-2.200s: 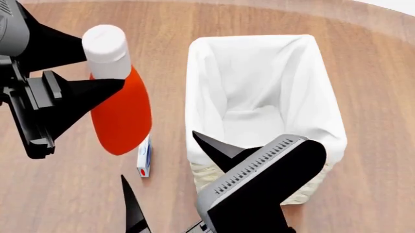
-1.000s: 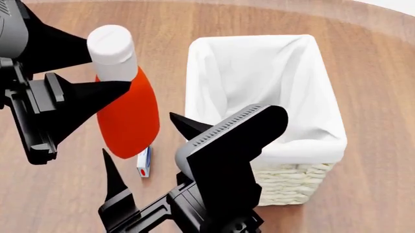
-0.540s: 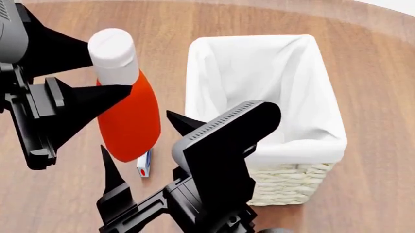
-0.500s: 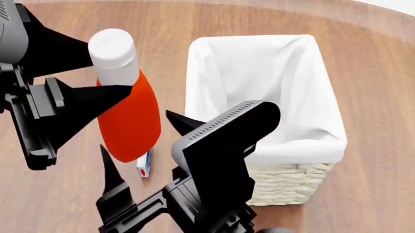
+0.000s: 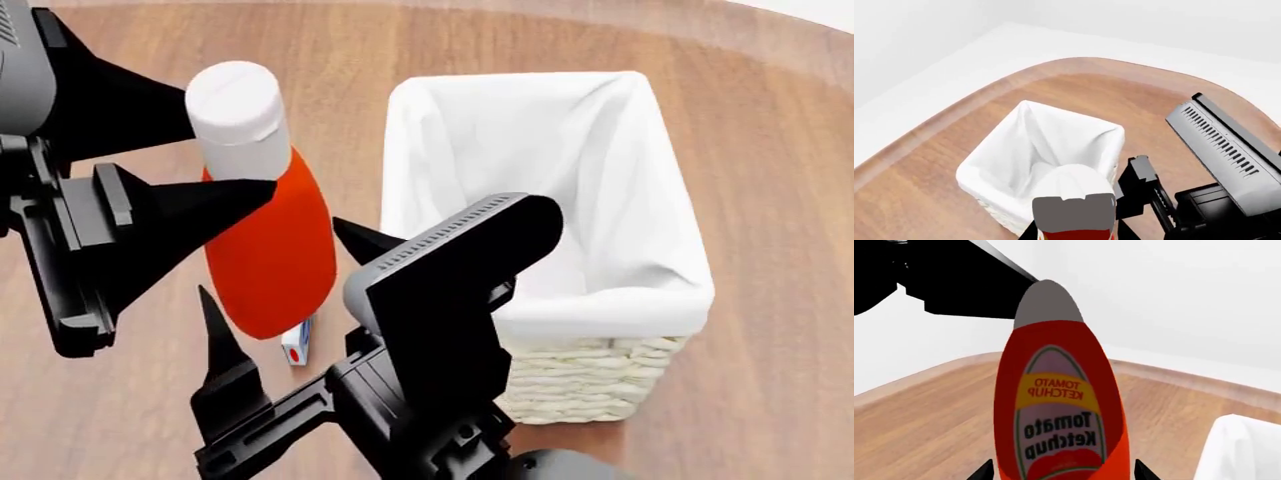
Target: Pick up the ketchup, and put it in the basket.
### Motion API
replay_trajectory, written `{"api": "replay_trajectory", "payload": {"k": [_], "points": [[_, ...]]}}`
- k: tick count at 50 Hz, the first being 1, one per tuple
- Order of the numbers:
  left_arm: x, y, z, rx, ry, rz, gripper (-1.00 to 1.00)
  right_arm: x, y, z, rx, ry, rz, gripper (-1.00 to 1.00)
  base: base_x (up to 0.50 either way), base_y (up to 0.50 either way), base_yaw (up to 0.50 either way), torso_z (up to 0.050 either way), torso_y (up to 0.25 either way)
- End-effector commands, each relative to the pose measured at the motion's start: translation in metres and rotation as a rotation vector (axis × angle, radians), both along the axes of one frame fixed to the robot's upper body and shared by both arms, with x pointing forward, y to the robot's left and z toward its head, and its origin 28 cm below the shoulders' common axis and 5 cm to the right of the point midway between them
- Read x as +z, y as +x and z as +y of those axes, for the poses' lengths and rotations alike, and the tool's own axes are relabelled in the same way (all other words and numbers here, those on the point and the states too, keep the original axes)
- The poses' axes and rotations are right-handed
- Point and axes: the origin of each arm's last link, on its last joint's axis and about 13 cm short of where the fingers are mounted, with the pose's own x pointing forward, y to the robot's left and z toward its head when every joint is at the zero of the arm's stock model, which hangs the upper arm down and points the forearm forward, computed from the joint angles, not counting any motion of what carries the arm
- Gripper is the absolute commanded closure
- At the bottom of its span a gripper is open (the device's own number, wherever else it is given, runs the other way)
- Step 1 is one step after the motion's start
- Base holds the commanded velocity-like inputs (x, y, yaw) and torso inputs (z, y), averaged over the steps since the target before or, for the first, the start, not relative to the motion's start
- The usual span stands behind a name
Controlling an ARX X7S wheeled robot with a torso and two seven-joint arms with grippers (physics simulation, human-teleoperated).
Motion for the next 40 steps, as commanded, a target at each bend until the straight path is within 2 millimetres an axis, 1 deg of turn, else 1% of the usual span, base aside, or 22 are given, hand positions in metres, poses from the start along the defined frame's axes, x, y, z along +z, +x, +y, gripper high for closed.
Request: {"api": "replay_trajectory", "payload": {"k": [1,12,13,28,30,33,34,35,36,37,40], "points": [[0.011,0.000,-0.003,-0.043,-0.070,-0.041,1.00,0.004,0.010,0.004,0.014,0.046,-0.011,-1.00,0.00,0.00,0.00,0.000,0.000],[0.010,0.001,-0.002,-0.038,-0.072,-0.040,1.00,0.003,0.011,0.005,0.001,0.057,0.000,-1.00,0.00,0.00,0.00,0.000,0.000],[0.010,0.001,-0.002,-0.038,-0.072,-0.040,1.00,0.003,0.011,0.005,-0.002,0.058,0.004,1.00,0.00,0.00,0.00,0.000,0.000],[0.009,0.001,-0.002,-0.029,-0.068,-0.036,1.00,0.003,0.008,0.004,0.008,0.073,-0.010,1.00,0.00,0.00,0.00,0.000,0.001],[0.004,-0.002,-0.003,-0.055,0.011,-0.060,1.00,0.003,0.008,0.004,0.008,0.075,-0.009,1.00,0.00,0.00,0.00,0.000,0.000],[0.004,0.002,-0.002,-0.027,-0.024,-0.054,1.00,0.003,0.008,0.004,0.001,0.074,-0.009,1.00,0.00,0.00,0.00,0.000,0.000],[-0.005,0.002,-0.002,-0.027,-0.025,-0.053,1.00,0.003,0.008,0.004,0.002,0.073,-0.009,1.00,0.00,0.00,0.00,0.000,0.000],[0.003,0.003,-0.002,-0.022,-0.030,-0.051,1.00,0.003,0.008,0.004,0.003,0.075,-0.010,1.00,0.00,0.00,0.00,0.000,0.000],[0.002,0.003,-0.002,-0.020,-0.029,-0.049,1.00,0.004,0.007,0.004,0.003,0.075,-0.010,1.00,0.00,0.00,0.00,0.000,0.000],[0.001,0.003,-0.002,-0.016,-0.028,-0.051,-1.00,0.004,0.008,0.004,0.003,0.075,-0.010,1.00,0.00,0.00,0.00,0.000,0.000],[0.004,0.003,-0.001,-0.014,-0.037,-0.051,-1.00,0.004,0.007,0.004,0.003,0.075,-0.011,1.00,0.00,0.00,0.00,0.000,0.000]]}}
